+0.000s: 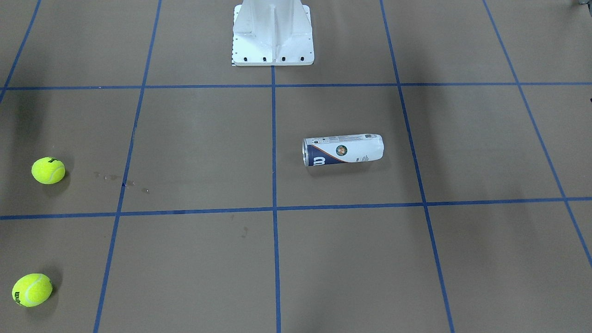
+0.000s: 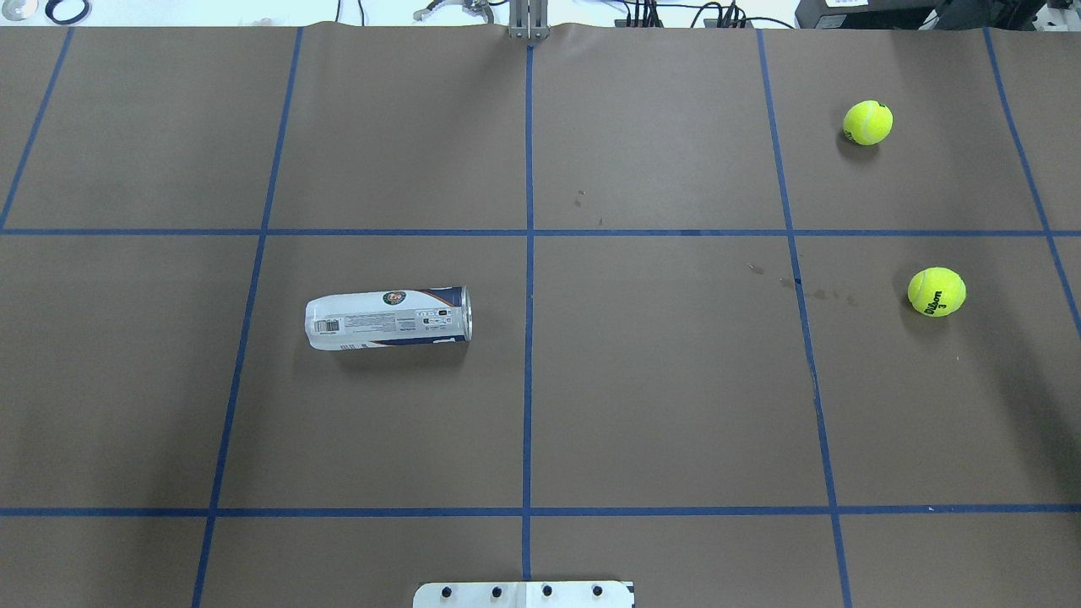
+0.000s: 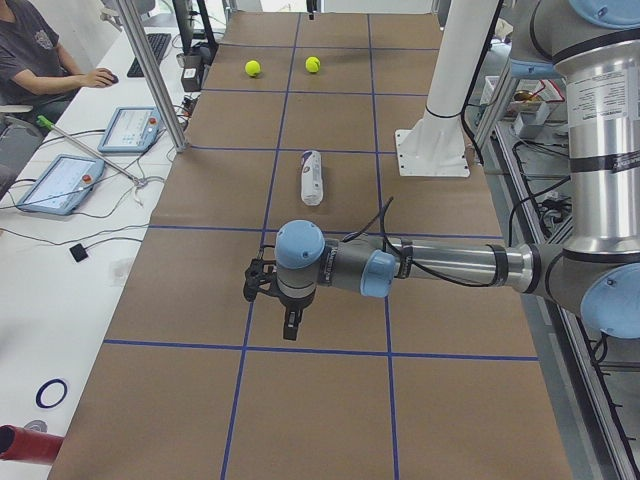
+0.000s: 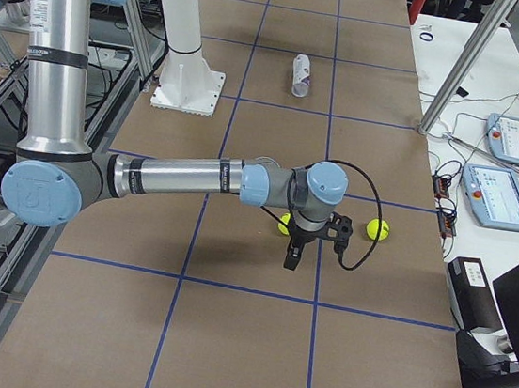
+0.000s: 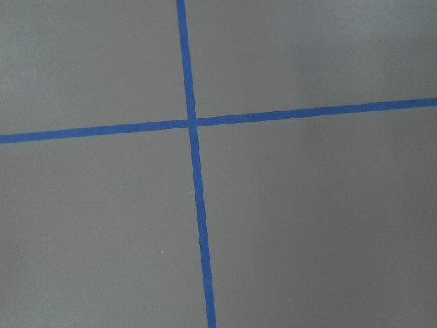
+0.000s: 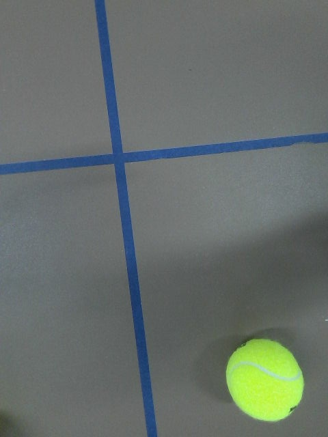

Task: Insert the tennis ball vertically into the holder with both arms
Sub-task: 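Move the left gripper toward the white tennis-ball can lying on the table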

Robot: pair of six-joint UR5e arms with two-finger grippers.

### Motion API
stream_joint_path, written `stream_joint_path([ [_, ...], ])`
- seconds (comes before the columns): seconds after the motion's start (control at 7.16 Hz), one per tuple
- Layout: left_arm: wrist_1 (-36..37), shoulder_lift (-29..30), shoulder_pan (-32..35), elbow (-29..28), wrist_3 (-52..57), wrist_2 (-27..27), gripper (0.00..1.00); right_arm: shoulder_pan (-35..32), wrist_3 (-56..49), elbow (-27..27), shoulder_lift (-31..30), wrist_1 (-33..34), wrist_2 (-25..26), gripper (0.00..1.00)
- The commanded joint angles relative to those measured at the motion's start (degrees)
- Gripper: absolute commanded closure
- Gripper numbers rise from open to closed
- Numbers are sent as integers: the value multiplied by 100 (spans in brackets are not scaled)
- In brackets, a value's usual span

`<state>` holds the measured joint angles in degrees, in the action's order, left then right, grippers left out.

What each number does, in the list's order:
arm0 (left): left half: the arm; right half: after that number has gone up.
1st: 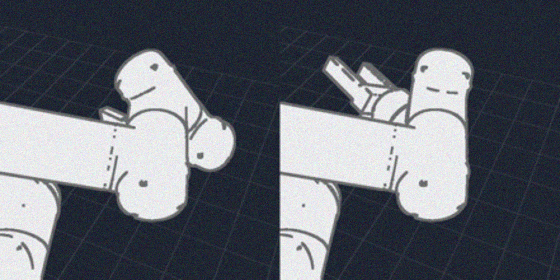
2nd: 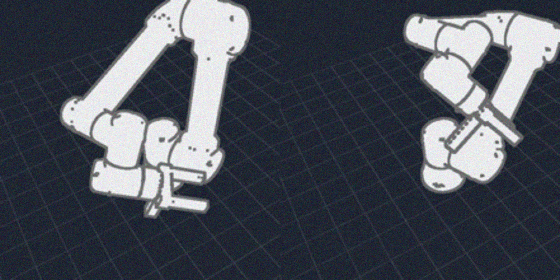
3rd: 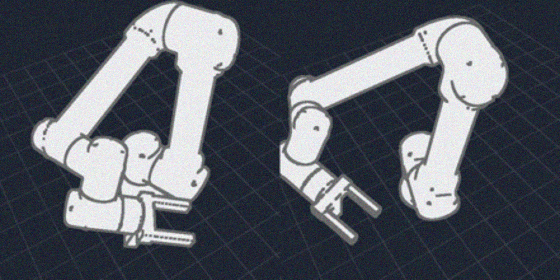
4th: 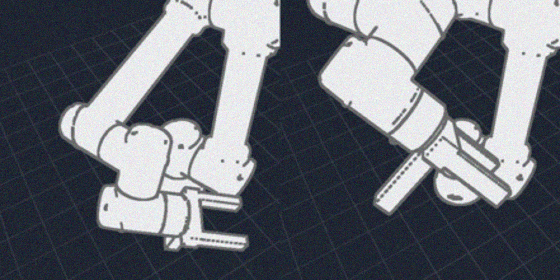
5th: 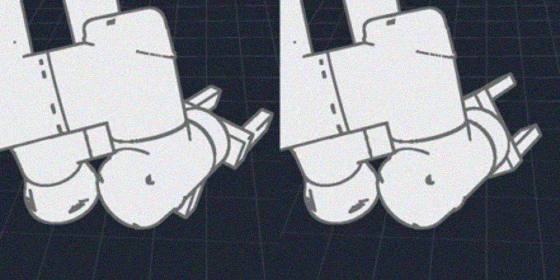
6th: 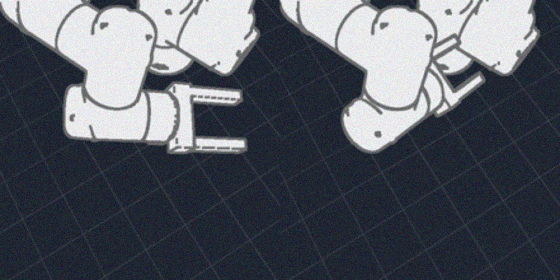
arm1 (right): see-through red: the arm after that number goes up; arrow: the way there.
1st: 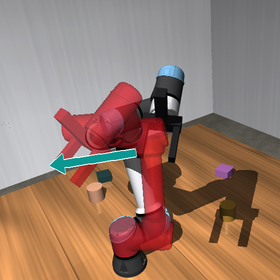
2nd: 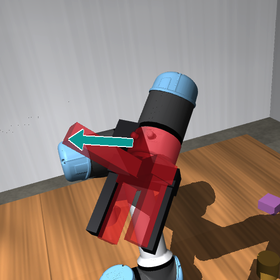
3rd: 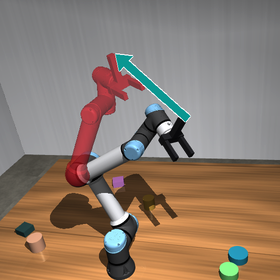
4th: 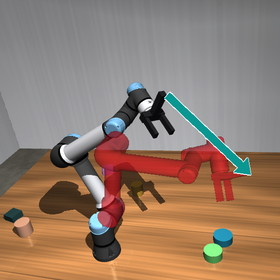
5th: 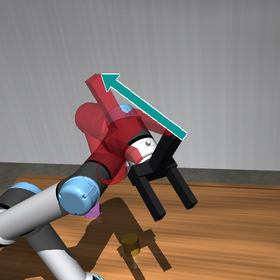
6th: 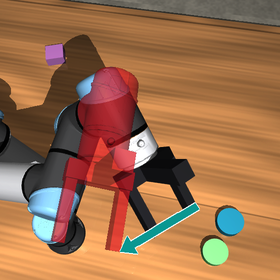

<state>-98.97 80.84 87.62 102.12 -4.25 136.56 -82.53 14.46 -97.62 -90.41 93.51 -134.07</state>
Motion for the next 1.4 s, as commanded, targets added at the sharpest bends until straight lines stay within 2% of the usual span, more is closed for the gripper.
stream_joint_path([
  [0.0,-43,71,-25,10,-14,-7,0,0,39,14,-274,-732,12,1],
  [0.56,-131,63,-34,45,-32,3,0,0,40,23,-302,-746,4,1],
  [0.84,-403,386,-262,1,-6,282,0,0,40,85,-293,-755,-5,1],
  [1.12,-867,529,-464,1,-23,301,1,9,40,102,-293,-755,4,1],
  [1.26,-878,598,-482,44,3,310,1,9,40,111,-285,-755,-5,1],
])
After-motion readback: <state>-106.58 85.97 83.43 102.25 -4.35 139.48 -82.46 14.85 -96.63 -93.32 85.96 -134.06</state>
